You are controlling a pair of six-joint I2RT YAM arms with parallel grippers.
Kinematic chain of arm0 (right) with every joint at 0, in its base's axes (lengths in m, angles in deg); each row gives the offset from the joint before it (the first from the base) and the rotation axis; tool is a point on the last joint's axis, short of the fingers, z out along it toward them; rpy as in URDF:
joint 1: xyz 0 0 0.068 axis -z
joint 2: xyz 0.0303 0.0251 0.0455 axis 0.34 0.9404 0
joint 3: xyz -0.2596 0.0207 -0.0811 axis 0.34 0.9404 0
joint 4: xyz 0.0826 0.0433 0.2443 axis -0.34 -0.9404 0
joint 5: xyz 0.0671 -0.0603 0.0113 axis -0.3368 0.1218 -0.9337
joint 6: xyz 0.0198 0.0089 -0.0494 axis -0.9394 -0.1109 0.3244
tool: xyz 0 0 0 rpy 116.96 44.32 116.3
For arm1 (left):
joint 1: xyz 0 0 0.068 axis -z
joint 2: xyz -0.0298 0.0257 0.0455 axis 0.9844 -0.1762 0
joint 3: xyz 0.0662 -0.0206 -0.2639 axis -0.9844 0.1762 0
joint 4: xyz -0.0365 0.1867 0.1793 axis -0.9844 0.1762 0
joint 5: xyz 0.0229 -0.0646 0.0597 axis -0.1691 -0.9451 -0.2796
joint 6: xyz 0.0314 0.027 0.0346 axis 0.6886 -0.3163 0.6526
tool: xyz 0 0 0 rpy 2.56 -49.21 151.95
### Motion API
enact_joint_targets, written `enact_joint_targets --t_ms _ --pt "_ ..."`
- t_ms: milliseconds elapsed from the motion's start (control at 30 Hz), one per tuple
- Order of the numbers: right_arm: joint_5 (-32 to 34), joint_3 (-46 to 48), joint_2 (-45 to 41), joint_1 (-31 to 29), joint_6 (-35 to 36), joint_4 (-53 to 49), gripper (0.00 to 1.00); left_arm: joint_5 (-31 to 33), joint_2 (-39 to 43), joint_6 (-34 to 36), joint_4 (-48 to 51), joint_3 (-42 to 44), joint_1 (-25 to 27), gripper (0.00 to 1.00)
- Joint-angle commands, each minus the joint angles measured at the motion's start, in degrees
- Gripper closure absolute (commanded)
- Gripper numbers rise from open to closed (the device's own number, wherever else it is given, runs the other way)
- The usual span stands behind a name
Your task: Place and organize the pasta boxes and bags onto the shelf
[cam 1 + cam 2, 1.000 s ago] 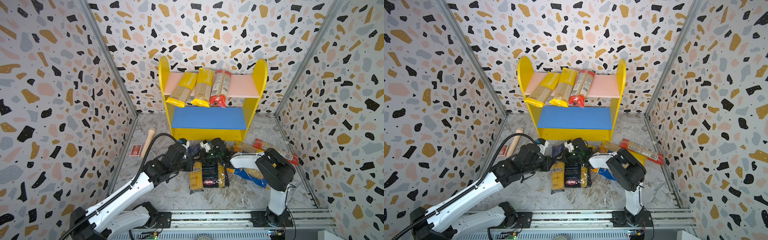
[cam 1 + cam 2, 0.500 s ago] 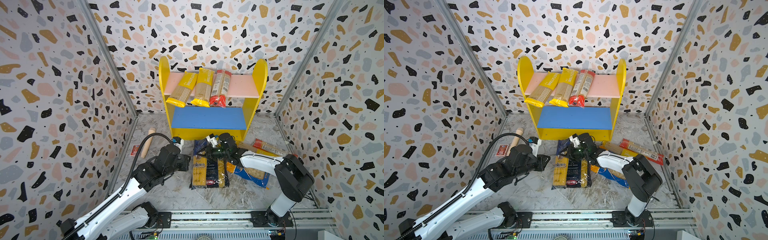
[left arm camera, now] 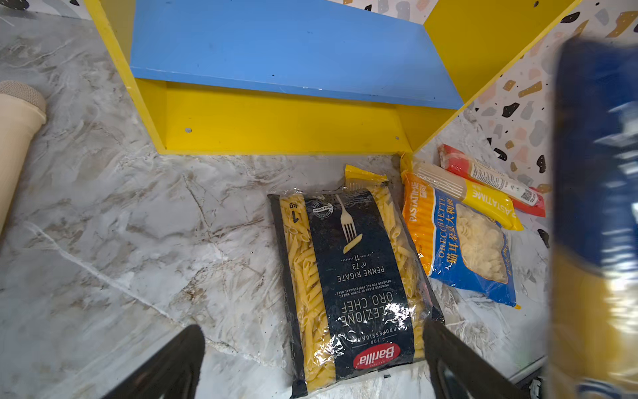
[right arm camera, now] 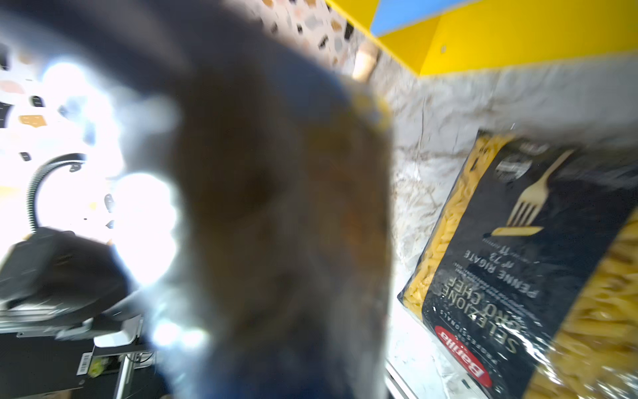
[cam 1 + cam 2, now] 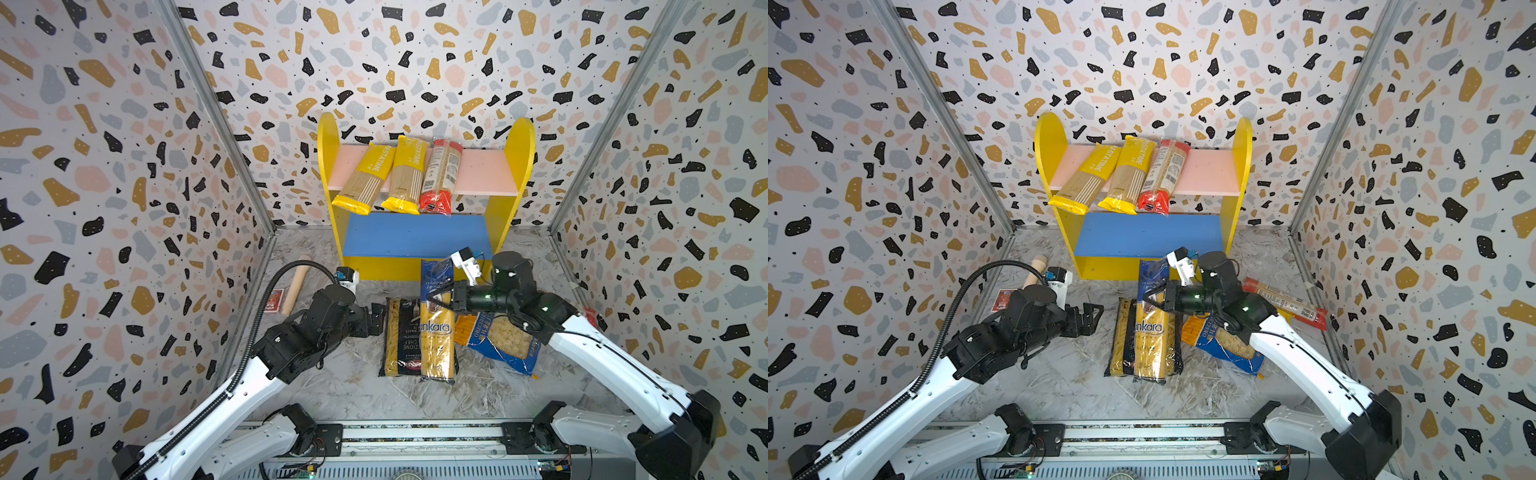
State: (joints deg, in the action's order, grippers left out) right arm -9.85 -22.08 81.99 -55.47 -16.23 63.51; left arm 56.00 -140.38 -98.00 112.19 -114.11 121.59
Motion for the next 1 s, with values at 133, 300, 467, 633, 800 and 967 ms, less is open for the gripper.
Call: enact_joint_targets --t_ms 133,300,467,633,800,967 --pt "2.6 -19.3 -2.8 5.5 8.5 -13.1 0.90 -5.1 -2.6 1.7 -4.7 -1.7 -0.4 0.00" --pt "2.7 -31.7 4.3 10.3 12.6 -16.5 0.90 -6.3 -3.6 2.1 -5.6 -2.2 -0.3 0.00" --pt "5.1 -46.5 13.8 12.5 17.8 -18.8 0.91 -8.8 -5.1 1.6 -8.8 -1.4 -0.3 0.00" --pt "4.1 -61.0 23.7 15.2 19.1 -20.4 0.90 -13.1 -8.4 0.6 -14.2 -2.1 -0.1 0.00" --pt "-1.8 -67.7 29.0 20.4 17.3 -20.0 0.90 -15.7 -10.4 0.0 -22.5 -4.7 0.8 0.00" --pt "-7.3 -64.6 29.6 25.7 12.8 -14.1 0.90 -17.8 -15.3 0.0 -30.7 -9.5 1.1 0.00"
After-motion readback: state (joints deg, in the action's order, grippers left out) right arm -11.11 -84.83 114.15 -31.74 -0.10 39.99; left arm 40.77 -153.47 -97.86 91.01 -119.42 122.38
